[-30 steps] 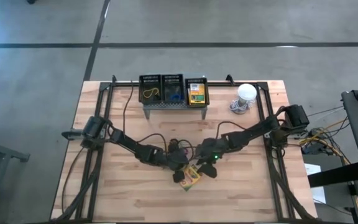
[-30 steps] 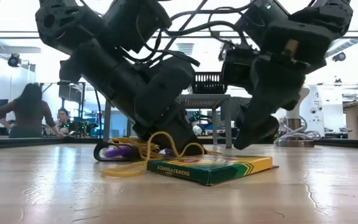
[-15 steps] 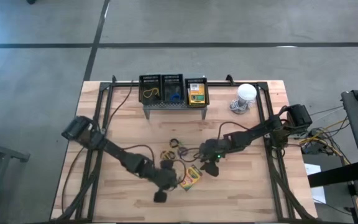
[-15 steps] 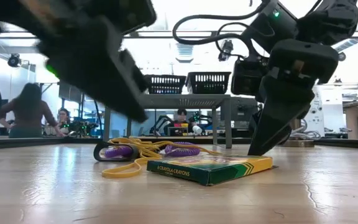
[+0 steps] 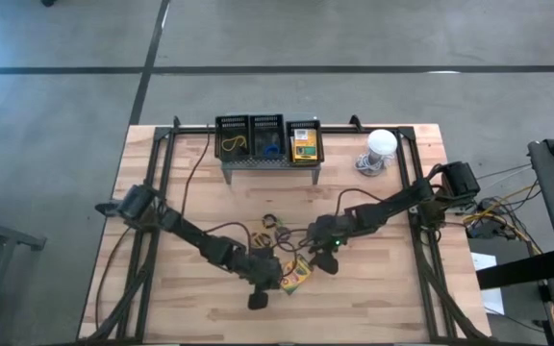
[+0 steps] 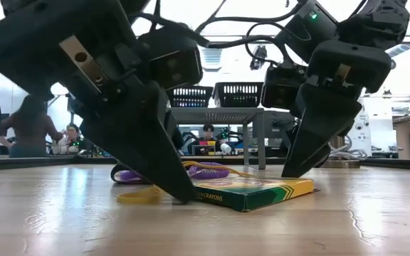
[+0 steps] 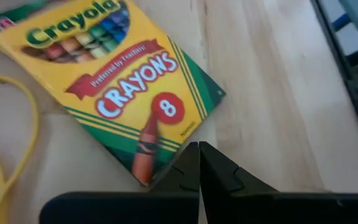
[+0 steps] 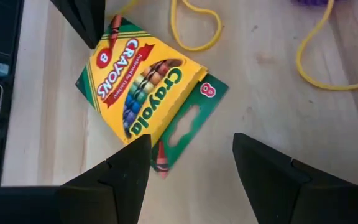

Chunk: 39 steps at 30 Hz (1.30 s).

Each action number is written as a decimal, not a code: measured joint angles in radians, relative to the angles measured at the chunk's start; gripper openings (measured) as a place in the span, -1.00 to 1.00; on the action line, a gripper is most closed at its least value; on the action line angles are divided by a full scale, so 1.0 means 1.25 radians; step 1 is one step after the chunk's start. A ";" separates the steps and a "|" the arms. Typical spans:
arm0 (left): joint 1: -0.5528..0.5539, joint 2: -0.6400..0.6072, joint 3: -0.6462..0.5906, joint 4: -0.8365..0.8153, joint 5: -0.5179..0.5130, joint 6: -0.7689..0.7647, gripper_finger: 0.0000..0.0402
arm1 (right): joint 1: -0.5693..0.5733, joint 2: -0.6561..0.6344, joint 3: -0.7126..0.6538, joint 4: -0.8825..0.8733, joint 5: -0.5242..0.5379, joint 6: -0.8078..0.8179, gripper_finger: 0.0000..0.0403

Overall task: Pick & Place Office Desk Supplies
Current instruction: Put the crayon box into the right black bin on the shelf

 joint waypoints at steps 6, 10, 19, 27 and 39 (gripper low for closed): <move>0.003 0.000 0.004 -0.003 0.045 0.016 -0.99 | 0.005 0.003 0.005 -0.004 -0.061 0.016 0.12; 0.006 0.000 0.005 -0.003 0.025 0.019 -0.99 | 0.005 0.003 0.005 -0.007 -0.064 -0.022 0.12; 0.000 -0.002 0.025 -0.040 -0.123 0.033 -0.99 | 0.012 0.002 0.004 -0.023 -0.036 -0.297 0.12; -0.052 -0.063 0.155 -0.280 -0.276 0.044 -0.99 | 0.040 0.002 -0.001 -0.018 0.048 -0.483 0.12; -0.100 -0.061 0.134 -0.172 -0.248 -0.144 -0.99 | 0.135 -0.016 -0.002 -0.012 0.201 -0.537 0.12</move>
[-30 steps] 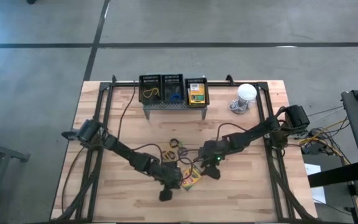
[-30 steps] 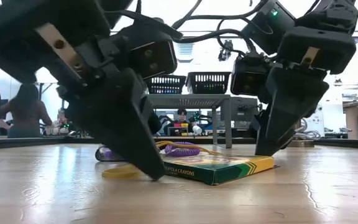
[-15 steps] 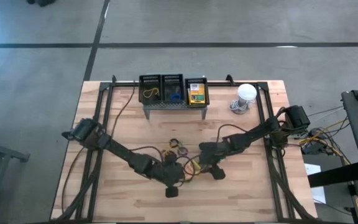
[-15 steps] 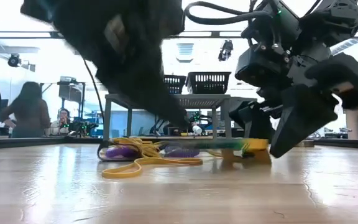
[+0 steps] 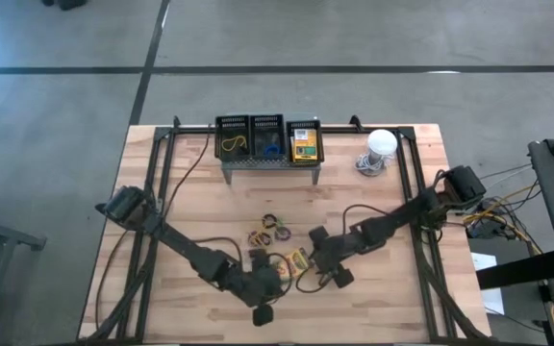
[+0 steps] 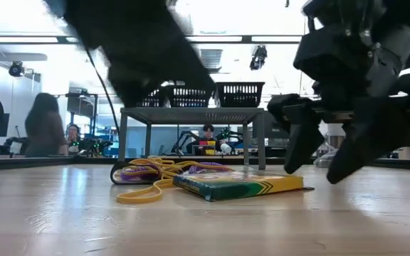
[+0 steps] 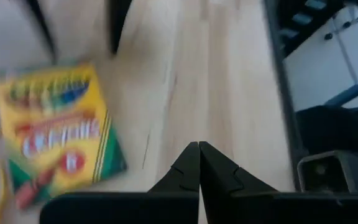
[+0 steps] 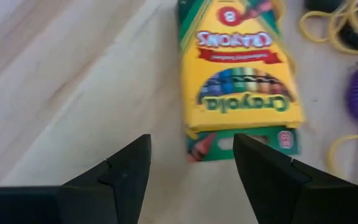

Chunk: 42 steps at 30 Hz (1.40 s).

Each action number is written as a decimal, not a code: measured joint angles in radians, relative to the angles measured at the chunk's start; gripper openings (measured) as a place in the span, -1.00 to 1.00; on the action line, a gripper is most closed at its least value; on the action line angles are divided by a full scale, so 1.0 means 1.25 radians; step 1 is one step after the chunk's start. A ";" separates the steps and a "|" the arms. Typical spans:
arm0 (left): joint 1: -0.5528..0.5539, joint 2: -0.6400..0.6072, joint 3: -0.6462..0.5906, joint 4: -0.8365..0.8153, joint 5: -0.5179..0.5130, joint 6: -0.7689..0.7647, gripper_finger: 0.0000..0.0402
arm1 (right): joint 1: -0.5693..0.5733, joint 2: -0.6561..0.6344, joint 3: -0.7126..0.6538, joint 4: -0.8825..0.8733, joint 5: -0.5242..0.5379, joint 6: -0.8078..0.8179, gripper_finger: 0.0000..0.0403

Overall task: Pick & Place Office Desk Supplies
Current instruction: Put the crayon box into the right black bin on the shelf

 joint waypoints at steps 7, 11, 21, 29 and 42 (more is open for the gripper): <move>-0.003 0.001 -0.105 0.011 -0.067 -0.143 -0.99 | 0.001 0.013 -0.003 -0.005 0.015 0.131 0.12; 0.000 0.001 -0.161 0.097 -0.123 -0.153 -0.99 | 0.000 0.012 -0.002 -0.020 0.056 0.245 0.12; 0.031 0.001 -0.278 0.271 -0.146 -0.162 -0.99 | -0.004 0.076 0.000 0.104 0.031 0.358 0.12; 0.043 0.007 -0.292 0.278 -0.166 -0.173 -0.99 | -0.004 0.106 0.026 0.151 0.019 0.421 0.12; 0.045 0.024 -0.288 0.291 -0.244 -0.163 -0.99 | -0.022 0.082 0.007 0.189 0.004 0.633 0.12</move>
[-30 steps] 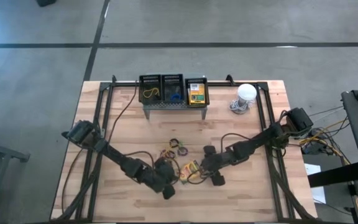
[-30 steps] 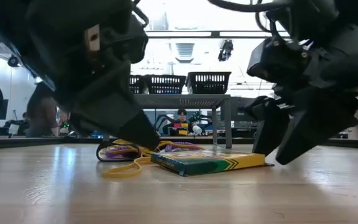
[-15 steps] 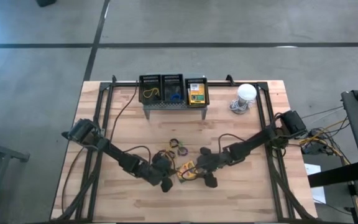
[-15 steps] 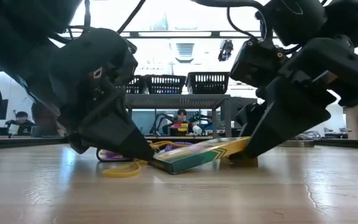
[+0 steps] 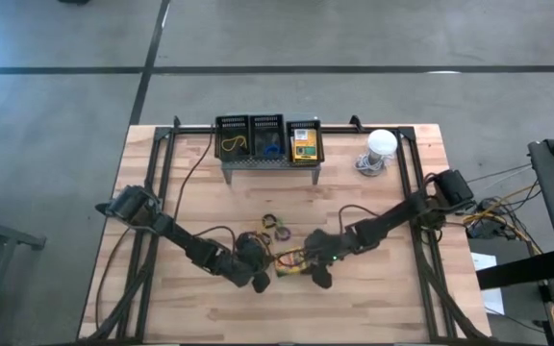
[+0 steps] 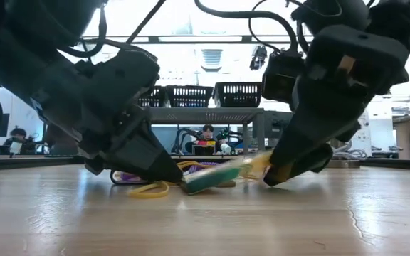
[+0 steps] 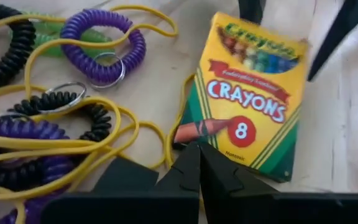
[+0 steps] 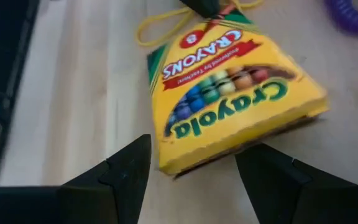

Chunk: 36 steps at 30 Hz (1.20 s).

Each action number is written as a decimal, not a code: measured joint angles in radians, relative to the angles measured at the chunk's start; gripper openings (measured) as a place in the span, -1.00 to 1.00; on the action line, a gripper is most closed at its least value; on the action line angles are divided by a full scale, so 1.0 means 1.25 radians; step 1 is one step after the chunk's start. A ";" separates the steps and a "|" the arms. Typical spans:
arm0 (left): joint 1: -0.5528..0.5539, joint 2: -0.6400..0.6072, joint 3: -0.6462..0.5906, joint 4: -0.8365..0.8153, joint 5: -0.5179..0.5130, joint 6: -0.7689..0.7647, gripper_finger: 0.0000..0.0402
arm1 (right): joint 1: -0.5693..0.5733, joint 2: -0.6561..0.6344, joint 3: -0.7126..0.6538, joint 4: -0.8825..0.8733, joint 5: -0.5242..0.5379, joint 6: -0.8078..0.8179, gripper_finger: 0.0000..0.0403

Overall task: Pick & Place Office Desk Supplies
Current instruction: Put the crayon box into the right black bin on the shelf

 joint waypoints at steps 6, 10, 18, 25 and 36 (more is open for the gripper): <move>0.001 0.001 0.000 0.005 -0.021 0.030 -0.99 | -0.029 0.008 -0.014 0.079 0.008 0.060 0.12; 0.001 0.001 0.000 0.019 -0.024 0.066 -0.99 | -0.050 0.023 -0.020 0.104 0.017 0.086 0.04; -0.002 -0.009 0.000 0.022 -0.024 0.078 -0.99 | -0.056 0.033 -0.020 0.125 0.036 0.089 -0.39; -0.004 -0.086 0.001 -0.007 -0.006 0.122 -0.99 | -0.058 -0.001 -0.022 0.109 0.048 0.034 -0.80; -0.004 -0.266 -0.003 -0.118 0.026 0.186 -0.66 | -0.057 -0.126 -0.018 -0.064 0.033 -0.117 -0.84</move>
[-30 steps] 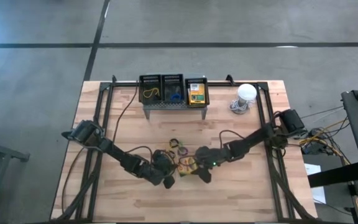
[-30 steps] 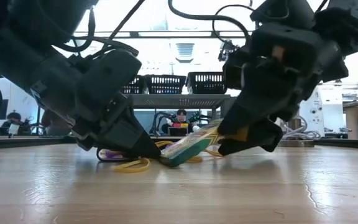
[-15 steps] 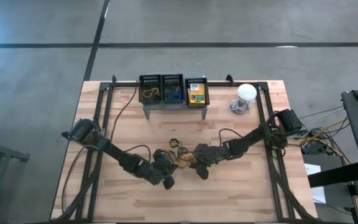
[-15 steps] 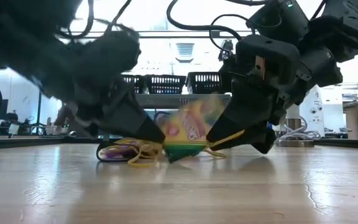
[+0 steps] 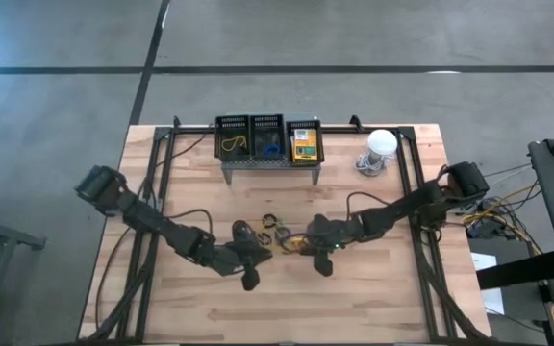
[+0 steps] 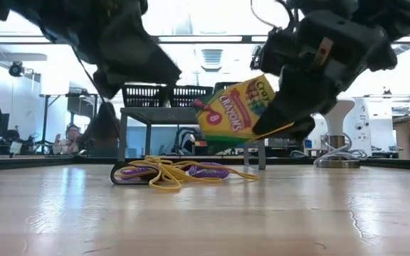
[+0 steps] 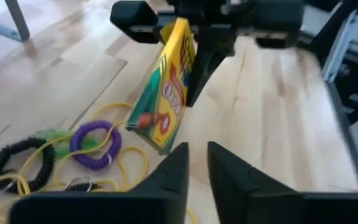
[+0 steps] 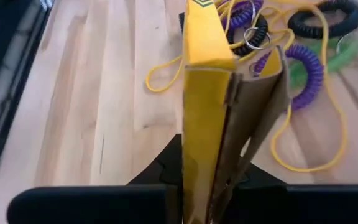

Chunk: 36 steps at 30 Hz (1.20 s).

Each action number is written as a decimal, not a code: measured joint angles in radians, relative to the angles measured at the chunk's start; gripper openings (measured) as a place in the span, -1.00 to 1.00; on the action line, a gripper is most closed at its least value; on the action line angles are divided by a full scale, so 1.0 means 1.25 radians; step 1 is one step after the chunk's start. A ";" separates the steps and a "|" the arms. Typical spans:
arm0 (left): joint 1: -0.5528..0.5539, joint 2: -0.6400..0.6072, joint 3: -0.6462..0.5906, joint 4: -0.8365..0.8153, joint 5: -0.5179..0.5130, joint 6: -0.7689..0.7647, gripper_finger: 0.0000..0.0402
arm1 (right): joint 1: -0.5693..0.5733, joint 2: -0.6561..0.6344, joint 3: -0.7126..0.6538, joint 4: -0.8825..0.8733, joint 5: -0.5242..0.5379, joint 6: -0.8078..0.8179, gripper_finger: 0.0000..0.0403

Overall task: Pick & Place Office Desk Supplies
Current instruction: Put the crayon box into the right black bin on the shelf

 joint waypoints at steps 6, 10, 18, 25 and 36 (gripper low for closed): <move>0.003 -0.016 -0.001 -0.005 -0.003 0.000 -0.28 | 0.001 -0.060 0.026 -0.087 -0.003 -0.123 -0.84; 0.006 -0.008 -0.002 -0.002 -0.015 -0.004 -0.10 | 0.001 -0.074 0.055 -0.141 -0.003 -0.187 -0.84; 0.014 0.007 -0.002 0.042 -0.038 0.029 0.03 | 0.001 -0.059 0.149 -0.331 -0.002 -0.272 -0.84; 0.014 0.019 -0.001 0.098 -0.047 0.086 -0.02 | 0.001 -0.056 0.167 -0.359 0.001 -0.288 -0.83; 0.015 0.104 0.005 0.206 -0.045 0.134 -0.03 | 0.003 -0.056 0.149 -0.358 0.004 -0.284 -0.83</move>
